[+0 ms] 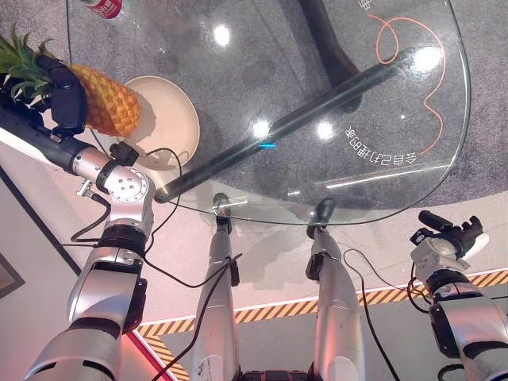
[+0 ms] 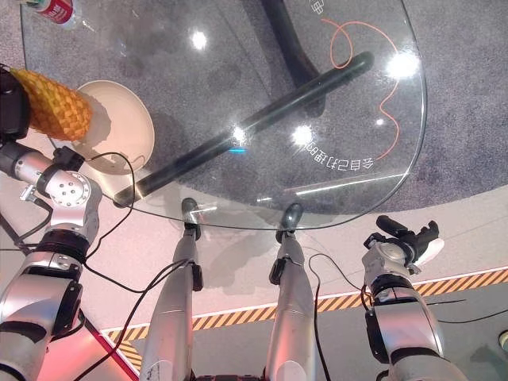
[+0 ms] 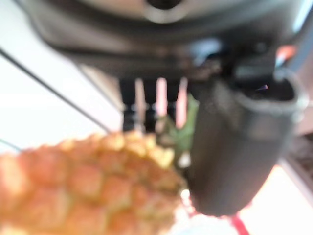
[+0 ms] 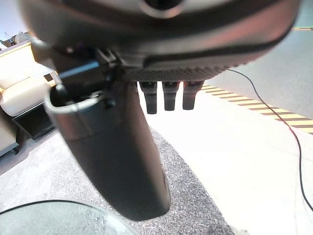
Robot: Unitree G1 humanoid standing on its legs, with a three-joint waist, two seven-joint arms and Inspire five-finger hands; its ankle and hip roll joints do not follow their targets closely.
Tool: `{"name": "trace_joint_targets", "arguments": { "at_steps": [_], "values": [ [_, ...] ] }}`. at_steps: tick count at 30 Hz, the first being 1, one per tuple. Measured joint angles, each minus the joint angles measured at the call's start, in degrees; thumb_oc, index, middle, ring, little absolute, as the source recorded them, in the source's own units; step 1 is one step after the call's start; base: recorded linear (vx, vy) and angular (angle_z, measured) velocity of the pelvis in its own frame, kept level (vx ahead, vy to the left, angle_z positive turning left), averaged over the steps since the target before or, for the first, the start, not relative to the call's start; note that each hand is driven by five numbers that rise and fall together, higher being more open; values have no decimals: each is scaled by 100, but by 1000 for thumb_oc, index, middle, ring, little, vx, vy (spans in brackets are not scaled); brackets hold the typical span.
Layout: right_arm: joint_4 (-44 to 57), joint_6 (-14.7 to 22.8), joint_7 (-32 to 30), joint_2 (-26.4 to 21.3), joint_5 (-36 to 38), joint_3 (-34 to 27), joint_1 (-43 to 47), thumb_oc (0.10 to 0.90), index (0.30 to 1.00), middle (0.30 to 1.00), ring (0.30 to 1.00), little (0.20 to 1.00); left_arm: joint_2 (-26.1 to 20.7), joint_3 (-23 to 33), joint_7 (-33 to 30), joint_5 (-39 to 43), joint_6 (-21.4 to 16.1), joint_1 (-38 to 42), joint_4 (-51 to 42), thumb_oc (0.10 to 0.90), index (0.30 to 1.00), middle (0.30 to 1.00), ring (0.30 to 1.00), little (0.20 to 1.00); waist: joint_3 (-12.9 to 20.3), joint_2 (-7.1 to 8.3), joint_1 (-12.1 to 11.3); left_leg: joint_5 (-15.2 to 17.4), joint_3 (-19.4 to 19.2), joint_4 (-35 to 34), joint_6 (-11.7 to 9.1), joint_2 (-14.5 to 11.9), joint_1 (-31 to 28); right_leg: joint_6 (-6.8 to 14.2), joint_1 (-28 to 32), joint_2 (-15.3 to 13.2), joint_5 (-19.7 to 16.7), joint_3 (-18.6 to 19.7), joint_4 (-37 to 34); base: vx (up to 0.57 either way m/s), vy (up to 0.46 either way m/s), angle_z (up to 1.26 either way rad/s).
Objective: Pick up the fruit to the plate
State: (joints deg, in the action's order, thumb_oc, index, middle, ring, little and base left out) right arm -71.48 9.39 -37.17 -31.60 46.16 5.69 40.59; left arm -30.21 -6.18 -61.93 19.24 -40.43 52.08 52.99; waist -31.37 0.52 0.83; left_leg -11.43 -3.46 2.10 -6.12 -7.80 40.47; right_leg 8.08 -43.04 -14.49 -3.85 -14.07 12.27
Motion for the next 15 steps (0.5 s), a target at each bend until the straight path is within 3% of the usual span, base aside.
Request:
{"name": "trace_joint_targets", "arguments": {
  "at_steps": [15],
  "values": [
    [-2,20,0,29,0,111,211,800,900,900,900,900,-1,-212,-4,-140,0,169,255,100,300,300,300,200,0,24,114,-2,50,1,-10,-32,88,-41,-25,45,-31,-57,-87,-2,0,0]
  ]
}}
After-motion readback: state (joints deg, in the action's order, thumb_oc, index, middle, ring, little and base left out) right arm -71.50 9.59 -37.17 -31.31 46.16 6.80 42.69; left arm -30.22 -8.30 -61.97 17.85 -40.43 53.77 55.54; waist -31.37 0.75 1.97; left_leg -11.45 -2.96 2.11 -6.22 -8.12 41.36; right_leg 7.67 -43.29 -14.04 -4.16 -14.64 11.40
